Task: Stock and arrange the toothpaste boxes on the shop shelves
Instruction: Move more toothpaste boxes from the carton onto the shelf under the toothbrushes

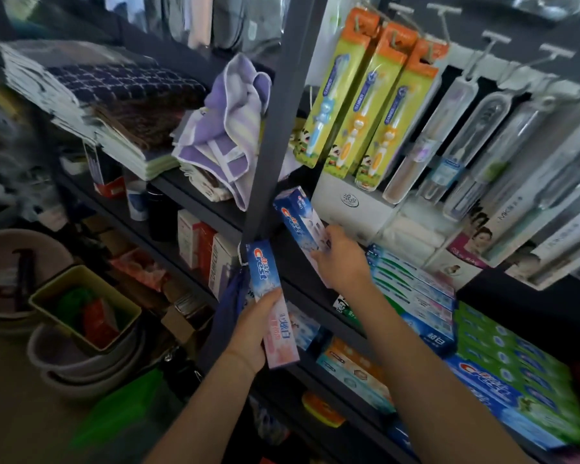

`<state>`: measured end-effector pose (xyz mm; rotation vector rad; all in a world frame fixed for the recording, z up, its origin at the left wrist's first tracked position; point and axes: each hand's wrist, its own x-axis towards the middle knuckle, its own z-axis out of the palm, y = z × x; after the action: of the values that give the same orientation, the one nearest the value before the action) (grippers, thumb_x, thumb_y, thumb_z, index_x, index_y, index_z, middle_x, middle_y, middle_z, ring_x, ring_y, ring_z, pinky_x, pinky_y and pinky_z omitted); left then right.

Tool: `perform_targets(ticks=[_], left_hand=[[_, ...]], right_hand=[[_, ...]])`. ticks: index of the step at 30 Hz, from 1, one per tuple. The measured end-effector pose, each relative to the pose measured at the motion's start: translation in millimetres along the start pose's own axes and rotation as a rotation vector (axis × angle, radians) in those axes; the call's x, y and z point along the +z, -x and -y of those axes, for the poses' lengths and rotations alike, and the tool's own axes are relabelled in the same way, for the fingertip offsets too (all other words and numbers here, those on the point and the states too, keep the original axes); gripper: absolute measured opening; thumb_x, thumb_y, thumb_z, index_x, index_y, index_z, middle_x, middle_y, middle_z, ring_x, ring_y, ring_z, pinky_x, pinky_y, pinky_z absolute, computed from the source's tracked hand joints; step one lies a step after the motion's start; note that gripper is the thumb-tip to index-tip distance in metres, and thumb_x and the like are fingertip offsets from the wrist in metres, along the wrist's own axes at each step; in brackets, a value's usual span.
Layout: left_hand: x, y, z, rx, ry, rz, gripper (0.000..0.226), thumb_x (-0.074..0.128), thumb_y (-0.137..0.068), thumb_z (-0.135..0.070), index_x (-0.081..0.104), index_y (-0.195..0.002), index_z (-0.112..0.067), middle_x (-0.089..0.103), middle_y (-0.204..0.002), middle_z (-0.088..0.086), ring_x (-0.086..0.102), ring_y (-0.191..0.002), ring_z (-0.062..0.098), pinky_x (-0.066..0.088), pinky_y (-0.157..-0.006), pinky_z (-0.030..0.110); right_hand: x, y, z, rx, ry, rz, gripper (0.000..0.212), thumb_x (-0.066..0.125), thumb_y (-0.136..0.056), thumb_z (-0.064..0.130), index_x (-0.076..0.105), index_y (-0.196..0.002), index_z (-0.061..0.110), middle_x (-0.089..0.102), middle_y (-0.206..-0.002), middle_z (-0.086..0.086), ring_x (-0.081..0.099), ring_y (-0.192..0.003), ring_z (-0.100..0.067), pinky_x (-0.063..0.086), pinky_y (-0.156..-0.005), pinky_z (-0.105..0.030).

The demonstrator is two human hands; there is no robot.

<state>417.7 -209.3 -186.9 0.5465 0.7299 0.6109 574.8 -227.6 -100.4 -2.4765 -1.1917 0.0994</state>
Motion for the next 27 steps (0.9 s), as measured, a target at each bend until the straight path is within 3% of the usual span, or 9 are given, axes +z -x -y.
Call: perform_targets(ticks=[3,8,13,18,23,27], left_hand=[[0.6,-12.1,3.0,-0.091,-0.083,-0.001,0.030,0.073,-0.087,-0.031,0.067,-0.109,-0.012,0.069,-0.084,0.013,0.067,-0.075,0.027,0.057,-0.081,0.043],[6.6,-25.0,7.3,-0.113,-0.143,0.023,0.031,0.074,-0.086,-0.029,0.066,-0.110,-0.011,0.069,-0.087,0.015,0.069,-0.075,0.026,0.058,-0.058,0.032],[12.0,-37.0,6.8,-0.140,-0.170,0.025,0.034,0.076,-0.084,-0.030,0.065,-0.110,-0.012,0.069,-0.092,0.014,0.070,-0.079,0.026,0.060,-0.072,0.039],[13.4,-47.8,9.8,-0.187,-0.175,0.002,0.039,0.077,-0.083,-0.031,0.064,-0.114,-0.012,0.068,-0.096,0.016,0.069,-0.086,0.029,0.058,-0.085,0.049],[14.1,-57.1,10.8,-0.190,-0.156,-0.015,0.045,0.077,-0.083,-0.033,0.062,-0.121,-0.014,0.069,-0.104,0.018,0.070,-0.086,0.029,0.059,-0.068,0.037],[16.5,-61.5,11.4,-0.184,-0.160,-0.034,0.045,0.076,-0.084,-0.033,0.061,-0.121,-0.011,0.068,-0.097,0.017,0.070,-0.082,0.029,0.058,-0.065,0.035]], right_hand=[[8.8,-9.4,-1.6,0.007,0.088,0.008,0.037,0.062,-0.094,0.027,0.044,-0.122,0.011,0.058,-0.121,-0.015,0.058,-0.109,-0.035,0.046,-0.080,-0.039],[14.0,-30.4,-6.9,-0.013,0.111,-0.028,0.037,0.059,-0.095,0.019,0.042,-0.127,0.010,0.056,-0.124,-0.018,0.057,-0.110,-0.040,0.046,-0.077,-0.042],[15.0,-54.5,-16.8,-0.008,0.226,0.101,0.046,0.059,-0.096,0.023,0.041,-0.137,0.012,0.048,-0.136,-0.018,0.050,-0.122,-0.037,0.045,-0.092,-0.043],[26.5,-68.1,-21.8,-0.014,0.303,0.195,0.050,0.057,-0.097,0.025,0.039,-0.142,0.014,0.049,-0.136,-0.017,0.050,-0.124,-0.035,0.045,-0.093,-0.041],[25.5,-75.0,-30.1,-0.012,0.352,0.208,0.045,0.057,-0.097,0.022,0.042,-0.138,0.011,0.052,-0.130,-0.017,0.054,-0.118,-0.034,0.047,-0.085,-0.037],[28.9,-76.2,-37.6,-0.015,0.424,0.251,0.040,0.059,-0.095,0.022,0.046,-0.131,0.011,0.053,-0.128,-0.015,0.054,-0.116,-0.033,0.044,-0.081,-0.036]])
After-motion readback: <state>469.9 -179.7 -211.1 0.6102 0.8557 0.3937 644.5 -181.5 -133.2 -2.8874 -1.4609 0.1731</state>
